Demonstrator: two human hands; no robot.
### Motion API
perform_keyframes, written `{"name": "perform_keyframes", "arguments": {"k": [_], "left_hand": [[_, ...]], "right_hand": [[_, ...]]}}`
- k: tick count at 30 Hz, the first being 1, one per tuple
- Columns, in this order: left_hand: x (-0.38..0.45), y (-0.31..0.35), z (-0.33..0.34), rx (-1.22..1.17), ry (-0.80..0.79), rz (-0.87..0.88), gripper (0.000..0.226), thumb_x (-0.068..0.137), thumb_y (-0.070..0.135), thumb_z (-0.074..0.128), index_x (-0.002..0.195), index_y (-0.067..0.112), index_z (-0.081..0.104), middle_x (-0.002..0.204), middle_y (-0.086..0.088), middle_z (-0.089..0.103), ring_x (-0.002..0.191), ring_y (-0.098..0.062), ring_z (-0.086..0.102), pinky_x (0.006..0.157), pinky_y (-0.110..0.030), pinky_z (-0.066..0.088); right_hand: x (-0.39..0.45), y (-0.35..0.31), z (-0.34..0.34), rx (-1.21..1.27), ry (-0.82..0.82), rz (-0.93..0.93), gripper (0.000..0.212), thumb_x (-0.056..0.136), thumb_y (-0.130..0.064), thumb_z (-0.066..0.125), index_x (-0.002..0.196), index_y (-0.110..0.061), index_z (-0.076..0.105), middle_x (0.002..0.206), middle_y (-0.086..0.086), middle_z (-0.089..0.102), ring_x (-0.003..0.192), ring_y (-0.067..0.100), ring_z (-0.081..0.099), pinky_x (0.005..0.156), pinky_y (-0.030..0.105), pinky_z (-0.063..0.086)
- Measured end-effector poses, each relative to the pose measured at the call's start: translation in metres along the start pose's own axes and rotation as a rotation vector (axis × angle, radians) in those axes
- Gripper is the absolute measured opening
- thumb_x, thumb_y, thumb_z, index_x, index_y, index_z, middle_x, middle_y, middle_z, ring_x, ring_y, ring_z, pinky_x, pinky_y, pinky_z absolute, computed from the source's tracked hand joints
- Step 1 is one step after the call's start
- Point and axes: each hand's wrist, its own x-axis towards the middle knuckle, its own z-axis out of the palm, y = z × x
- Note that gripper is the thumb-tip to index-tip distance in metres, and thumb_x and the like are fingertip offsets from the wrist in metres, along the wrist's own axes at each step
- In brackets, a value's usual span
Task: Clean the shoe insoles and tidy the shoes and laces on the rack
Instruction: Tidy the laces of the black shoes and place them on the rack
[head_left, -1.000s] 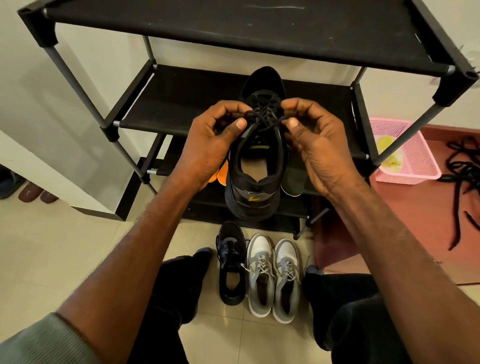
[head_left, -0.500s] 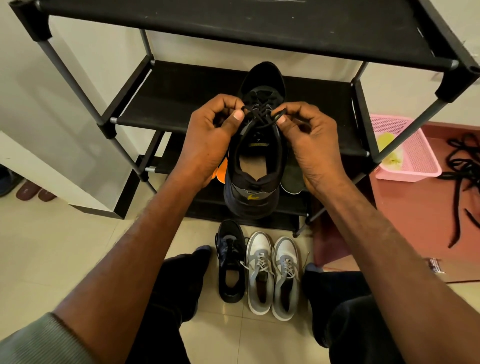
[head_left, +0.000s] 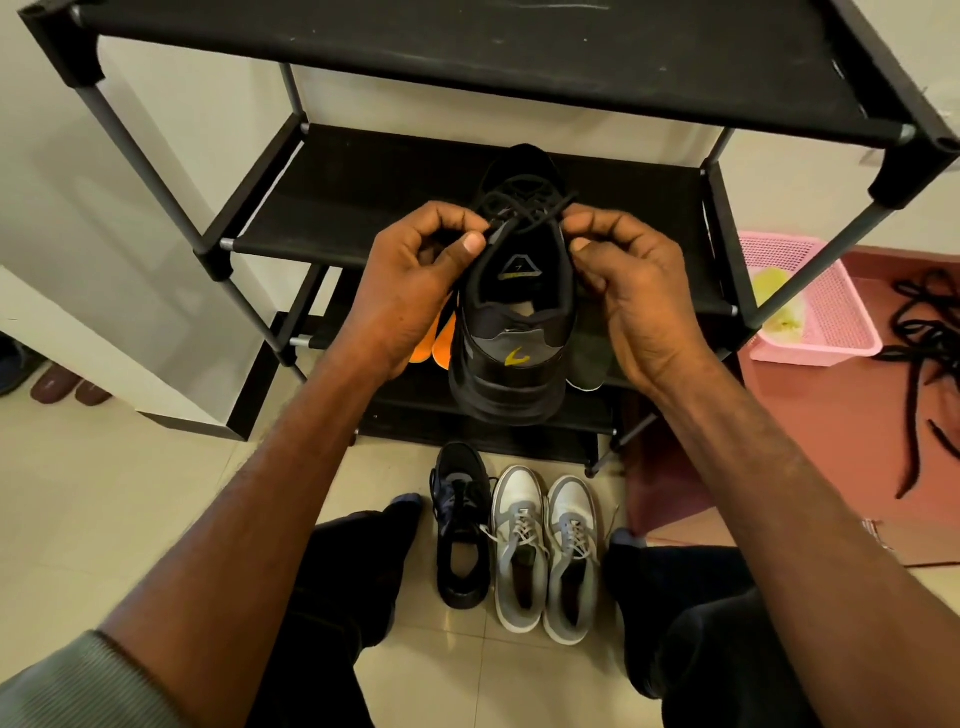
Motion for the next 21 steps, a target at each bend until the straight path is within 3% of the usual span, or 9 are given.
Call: {"name": "perform_keyframes", "arguments": {"k": [2,5,8,10,12,15,21], "left_hand": [[0.000,0.000,0.002,-0.016,0.020,-0.006,0.011,0.102,0.007,0.057,0.111,0.004,0.064,0.115,-0.014,0.068,0.108,-0.027,0.068,0.096,-0.046,0.058],[0.001,0.000,0.004,-0.065,0.064,-0.052,0.013,0.106,0.008,0.050,0.106,0.008,0.063,0.114,-0.014,0.068,0.104,-0.025,0.068,0.094,-0.045,0.059],[-0.001,0.000,0.001,-0.247,0.126,-0.123,0.023,0.110,0.011,0.038,0.103,0.010,0.060,0.112,-0.015,0.067,0.106,-0.027,0.067,0.099,-0.054,0.054],[-0.001,0.000,-0.002,-0.383,0.153,-0.158,0.028,0.111,0.013,0.033,0.100,0.011,0.058,0.107,-0.014,0.068,0.110,-0.031,0.065,0.104,-0.059,0.049],[-0.002,-0.001,-0.002,-0.423,0.145,-0.172,0.024,0.110,0.017,0.035,0.102,0.012,0.057,0.104,-0.010,0.068,0.111,-0.031,0.063,0.103,-0.057,0.048],[-0.002,-0.001,0.000,-0.299,0.100,-0.120,0.015,0.106,0.022,0.049,0.112,0.012,0.058,0.106,-0.005,0.068,0.106,-0.024,0.065,0.095,-0.049,0.053],[-0.003,0.001,0.010,-0.055,0.102,-0.031,0.015,0.104,0.008,0.056,0.112,-0.003,0.063,0.103,-0.010,0.070,0.095,-0.019,0.070,0.086,-0.036,0.059]], "right_hand": [[-0.001,0.003,-0.001,-0.052,-0.024,-0.023,0.023,0.096,-0.001,0.062,0.118,0.003,0.069,0.137,0.011,0.065,0.098,0.008,0.066,0.089,0.024,0.054],[0.000,0.007,-0.002,-0.040,-0.025,-0.021,0.028,0.098,-0.003,0.063,0.125,0.001,0.066,0.135,0.013,0.067,0.107,0.013,0.069,0.096,0.030,0.055],[0.003,0.009,-0.001,-0.038,-0.022,-0.009,0.027,0.096,-0.010,0.066,0.121,-0.003,0.070,0.138,0.010,0.065,0.123,0.025,0.067,0.108,0.049,0.053],[0.004,0.009,0.000,-0.047,-0.002,-0.004,0.024,0.095,-0.013,0.067,0.117,-0.004,0.073,0.138,0.007,0.065,0.125,0.025,0.065,0.109,0.053,0.051],[0.004,0.009,0.001,-0.055,0.024,0.000,0.020,0.095,-0.013,0.068,0.112,-0.007,0.074,0.136,0.006,0.066,0.125,0.024,0.065,0.109,0.052,0.051],[0.003,0.010,0.004,-0.083,0.056,-0.015,0.014,0.095,-0.012,0.070,0.107,-0.008,0.075,0.132,0.005,0.068,0.123,0.023,0.066,0.108,0.050,0.052],[0.002,0.010,0.014,-0.233,0.154,-0.052,0.014,0.103,-0.012,0.058,0.108,-0.008,0.070,0.124,0.010,0.068,0.110,0.020,0.068,0.098,0.037,0.058]]}}
